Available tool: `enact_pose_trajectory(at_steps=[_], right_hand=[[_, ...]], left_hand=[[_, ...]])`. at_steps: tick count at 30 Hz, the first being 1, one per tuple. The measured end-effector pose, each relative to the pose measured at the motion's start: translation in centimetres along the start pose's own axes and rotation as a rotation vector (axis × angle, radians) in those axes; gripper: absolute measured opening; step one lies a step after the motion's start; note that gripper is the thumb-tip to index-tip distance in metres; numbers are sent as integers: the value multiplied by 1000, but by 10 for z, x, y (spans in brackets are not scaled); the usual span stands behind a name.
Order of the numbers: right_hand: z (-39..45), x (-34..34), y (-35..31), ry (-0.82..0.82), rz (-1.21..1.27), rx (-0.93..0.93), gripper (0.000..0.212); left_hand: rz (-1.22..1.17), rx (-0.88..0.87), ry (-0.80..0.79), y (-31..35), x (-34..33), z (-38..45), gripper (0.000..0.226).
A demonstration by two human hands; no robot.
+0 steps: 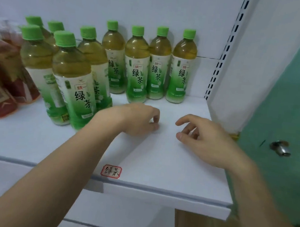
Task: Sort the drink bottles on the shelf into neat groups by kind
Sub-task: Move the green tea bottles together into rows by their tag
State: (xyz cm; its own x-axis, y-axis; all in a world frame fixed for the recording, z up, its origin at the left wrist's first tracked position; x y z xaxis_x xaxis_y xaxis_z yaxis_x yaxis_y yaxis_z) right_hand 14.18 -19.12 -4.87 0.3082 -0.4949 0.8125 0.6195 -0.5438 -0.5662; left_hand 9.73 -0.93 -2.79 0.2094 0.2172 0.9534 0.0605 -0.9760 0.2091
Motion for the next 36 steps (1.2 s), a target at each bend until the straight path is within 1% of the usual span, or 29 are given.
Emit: enact_pose_trajectory(at_steps=[4, 7, 9, 11, 13, 14, 15, 18, 19, 20, 21, 23, 24, 26, 28, 31, 33, 36], right_hand=[[41, 6, 28, 8, 33, 114, 17], [62, 10, 45, 18, 117, 172, 13], [74, 10, 48, 15, 185, 190, 12], [81, 8, 50, -50, 212, 225, 12], [82, 12, 45, -172, 209, 307, 14], [84, 20, 40, -181, 226, 349, 16], [88, 37, 36, -116, 247, 386, 18], [111, 115, 16, 324, 275, 481, 18], [119, 137, 5, 419, 231, 523, 22], [128, 152, -7, 461, 135, 567, 28], [138, 160, -19, 451, 3, 604, 36], [162, 160, -36, 344, -295, 622, 49], [172, 155, -40, 272, -410, 617, 51], [189, 145, -45, 147, -522, 627, 47], [201, 143, -49, 103, -506, 668, 36], [208, 146, -52, 167, -425, 699, 20], [209, 143, -51, 222, -389, 693, 18], [209, 137, -51, 291, -372, 696, 21]], left_hand=[[-15, 130, 64, 4, 4, 26, 42], [-6, 225, 69, 6, 3, 45, 38], [-55, 244, 107, 9, 5, 58, 35], [-100, 255, 165, 10, 8, 69, 31], [-119, 279, 223, 9, 8, 74, 29], [-126, 294, 258, 7, 8, 76, 27], [-139, 304, 305, 6, 6, 77, 24], [-181, 295, 463, 4, 4, 82, 18], [-218, 278, 491, 5, 4, 83, 18], [-256, 261, 509, 5, 5, 85, 18], [-278, 246, 520, 5, 6, 85, 17], [-283, 220, 522, 5, 5, 86, 11], [-284, 212, 522, 4, 4, 86, 9], [-281, 200, 525, 2, 2, 85, 7], [-277, 193, 531, 0, 2, 84, 8], [-273, 193, 546, -4, 2, 83, 12], [-271, 199, 556, -7, 2, 83, 13], [-250, 212, 567, -7, 1, 85, 15]])
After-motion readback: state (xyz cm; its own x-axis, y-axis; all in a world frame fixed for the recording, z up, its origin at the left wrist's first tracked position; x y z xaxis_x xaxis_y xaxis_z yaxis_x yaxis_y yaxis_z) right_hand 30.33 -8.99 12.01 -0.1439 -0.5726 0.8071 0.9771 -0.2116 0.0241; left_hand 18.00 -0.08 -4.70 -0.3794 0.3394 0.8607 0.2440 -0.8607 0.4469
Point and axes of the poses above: each hand's wrist, its own z-axis towards the middle knuckle, its own x-axis out of the back of the hand, y = z × x, the point moved 6 cm from there along z, towards the middle knuckle, and after that the axes turned 7 degrees about -z, right-handed, at the moved point
